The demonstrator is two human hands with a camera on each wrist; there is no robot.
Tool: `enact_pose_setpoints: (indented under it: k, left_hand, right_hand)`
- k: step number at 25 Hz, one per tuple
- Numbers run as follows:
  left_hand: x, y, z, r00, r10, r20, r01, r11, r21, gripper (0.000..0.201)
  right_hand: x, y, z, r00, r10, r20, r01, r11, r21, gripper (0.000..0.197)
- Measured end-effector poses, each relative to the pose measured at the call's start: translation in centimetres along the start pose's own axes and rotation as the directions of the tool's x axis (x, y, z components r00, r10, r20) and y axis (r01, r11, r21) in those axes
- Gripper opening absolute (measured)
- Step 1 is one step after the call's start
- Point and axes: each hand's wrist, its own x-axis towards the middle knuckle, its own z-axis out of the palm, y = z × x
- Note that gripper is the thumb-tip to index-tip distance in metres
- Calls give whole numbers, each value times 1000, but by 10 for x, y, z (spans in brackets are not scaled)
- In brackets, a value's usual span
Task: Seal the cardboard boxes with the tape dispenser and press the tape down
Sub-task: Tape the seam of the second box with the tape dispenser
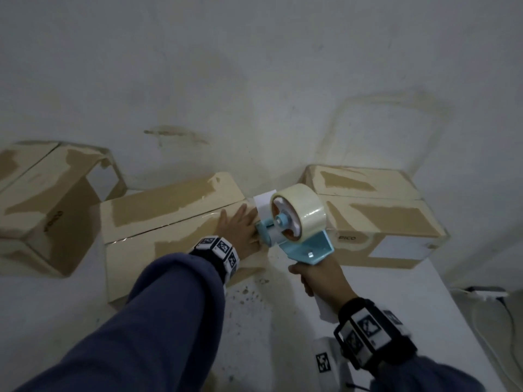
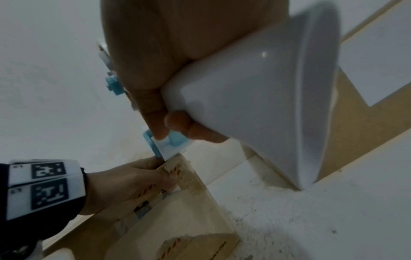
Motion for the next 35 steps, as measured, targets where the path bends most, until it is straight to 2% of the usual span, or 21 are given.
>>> enact_pose_setpoints:
  k: [6, 12, 15, 21, 26, 30, 35]
  left_hand:
    - [-7, 1, -5, 1000, 18, 10, -17, 1000, -19, 66]
    - [-1, 5, -1, 997, -70, -38, 61, 978, -202, 59]
    - [4, 10, 4, 990, -96, -103, 76, 981, -177, 62]
    - [4, 9, 5, 986, -95, -136, 65, 976, -208, 58]
    - [4, 10, 2, 990, -85, -115, 61, 978, -199, 55]
    - [5, 10, 1, 992, -84, -98, 62, 977, -204, 56]
    - [6, 11, 1, 990, -104, -94, 80, 969, -236, 55]
  right_hand:
    - [-34, 33, -29, 999, 38, -12, -38, 999, 23, 16]
    - [-27, 46, -21, 993, 114, 12, -114, 993, 37, 16]
    - [-25, 56, -15, 990, 144, 8, -144, 988, 58, 15]
    - [-2, 63, 2, 985, 168, 28, -168, 986, 15, 23]
    - [6, 65, 11, 965, 246, 86, -256, 956, 145, 29]
    - [14, 64, 10, 950, 295, 104, -309, 937, 165, 29]
    - [6, 59, 9, 924, 347, 160, -375, 903, 208, 21]
